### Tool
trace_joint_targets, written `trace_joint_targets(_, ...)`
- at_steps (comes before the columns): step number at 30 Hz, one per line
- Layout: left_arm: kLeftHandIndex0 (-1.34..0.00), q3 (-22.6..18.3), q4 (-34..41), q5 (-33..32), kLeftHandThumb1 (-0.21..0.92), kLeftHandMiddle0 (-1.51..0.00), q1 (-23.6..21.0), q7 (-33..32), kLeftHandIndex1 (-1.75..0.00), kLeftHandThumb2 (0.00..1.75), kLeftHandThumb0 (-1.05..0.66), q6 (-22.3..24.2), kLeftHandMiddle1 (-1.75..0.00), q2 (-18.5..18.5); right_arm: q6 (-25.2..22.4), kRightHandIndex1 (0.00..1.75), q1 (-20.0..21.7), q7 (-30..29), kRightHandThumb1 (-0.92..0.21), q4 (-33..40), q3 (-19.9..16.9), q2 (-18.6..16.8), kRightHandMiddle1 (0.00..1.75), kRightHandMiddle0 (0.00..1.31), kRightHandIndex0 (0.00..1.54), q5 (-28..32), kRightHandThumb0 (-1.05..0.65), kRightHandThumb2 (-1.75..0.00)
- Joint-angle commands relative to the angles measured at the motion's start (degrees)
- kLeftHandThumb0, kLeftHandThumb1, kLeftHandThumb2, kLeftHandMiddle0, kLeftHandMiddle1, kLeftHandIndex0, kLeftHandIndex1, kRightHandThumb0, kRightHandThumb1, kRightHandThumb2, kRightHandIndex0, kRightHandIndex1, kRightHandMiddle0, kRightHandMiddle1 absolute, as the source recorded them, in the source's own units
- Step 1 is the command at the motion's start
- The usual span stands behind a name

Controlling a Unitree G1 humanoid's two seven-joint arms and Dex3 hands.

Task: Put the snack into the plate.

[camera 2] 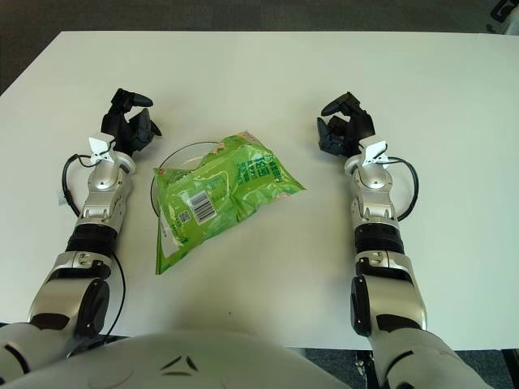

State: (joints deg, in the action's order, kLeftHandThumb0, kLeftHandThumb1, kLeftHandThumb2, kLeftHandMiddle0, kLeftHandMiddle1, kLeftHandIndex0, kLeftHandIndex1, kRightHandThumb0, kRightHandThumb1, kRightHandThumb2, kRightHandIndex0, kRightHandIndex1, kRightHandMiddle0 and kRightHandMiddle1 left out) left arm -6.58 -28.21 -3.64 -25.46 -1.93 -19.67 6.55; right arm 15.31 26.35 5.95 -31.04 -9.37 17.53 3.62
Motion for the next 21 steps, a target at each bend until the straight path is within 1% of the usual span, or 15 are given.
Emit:
trace_joint_targets(1, -0.3, 0.5, -2.5, 0.5, 0.76, -0.84, 5.3, -0.5, -1.75, 0.73, -0.37, 0.1, -1.75, -2.4, -5.3, 1.75, -6.7, 0.6, -0.62, -2.7, 1.5, -3.0, 1.75, 0.39, 0.84, -0.1, -0.39, -0.92)
trace_joint_targets(10, -0.3, 0.5, -2.3, 0.6, 0.76, -0.84, 5.3, -0.5, -1.75, 0.73, -0.37, 0.3, -1.75, -2.4, -8.5, 1.75, -6.4, 1.7, -0.62, -1.8, 0.9, -3.2, 1.75, 0.38, 0.84, 2.5, -0.39, -0.91)
trace_joint_targets(21, -0.3, 0.5, -2.3, 0.5, 0.76, -0.84, 5.3, -0.4, -1.75, 0.72, -0.37, 0.3, -1.75, -2.3, -10.1, 1.75, -6.2, 1.1, -0.63, -1.6, 1.2, -3.1, 1.75, 0.38, 0.84, 3.2, -0.39, -0.9)
